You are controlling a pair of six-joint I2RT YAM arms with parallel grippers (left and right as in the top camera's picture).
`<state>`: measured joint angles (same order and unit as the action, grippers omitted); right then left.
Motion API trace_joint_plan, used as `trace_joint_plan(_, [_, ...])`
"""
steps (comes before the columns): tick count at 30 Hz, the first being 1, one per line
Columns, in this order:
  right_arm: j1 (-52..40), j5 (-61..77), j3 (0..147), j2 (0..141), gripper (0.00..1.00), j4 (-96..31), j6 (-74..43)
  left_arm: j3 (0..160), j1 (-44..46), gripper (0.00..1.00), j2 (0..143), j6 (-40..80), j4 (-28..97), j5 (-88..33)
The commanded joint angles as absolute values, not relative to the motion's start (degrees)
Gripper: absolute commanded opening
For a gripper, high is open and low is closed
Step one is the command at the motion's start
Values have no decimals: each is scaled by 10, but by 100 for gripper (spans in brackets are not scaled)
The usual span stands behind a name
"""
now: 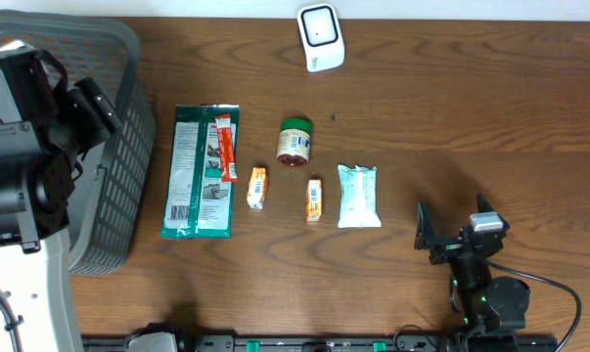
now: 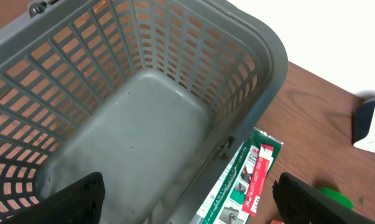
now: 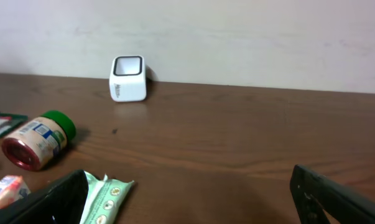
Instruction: Scan the item barcode
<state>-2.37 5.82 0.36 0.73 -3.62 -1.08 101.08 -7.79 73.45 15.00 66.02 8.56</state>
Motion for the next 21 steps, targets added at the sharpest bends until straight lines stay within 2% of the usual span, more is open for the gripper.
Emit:
trace_joint_plan(1, [-31,65,3,7,99,-37,-30,1014,-81,88,734,151,662,95])
trace_joint_plan(11, [-31,83,44,7,99,-73,-39,1014,-81,88,734,151,662,95])
trace_joint_plan(21, [-31,84,252,85,99,-173,-55,1014,-81,88,734,151,662,95])
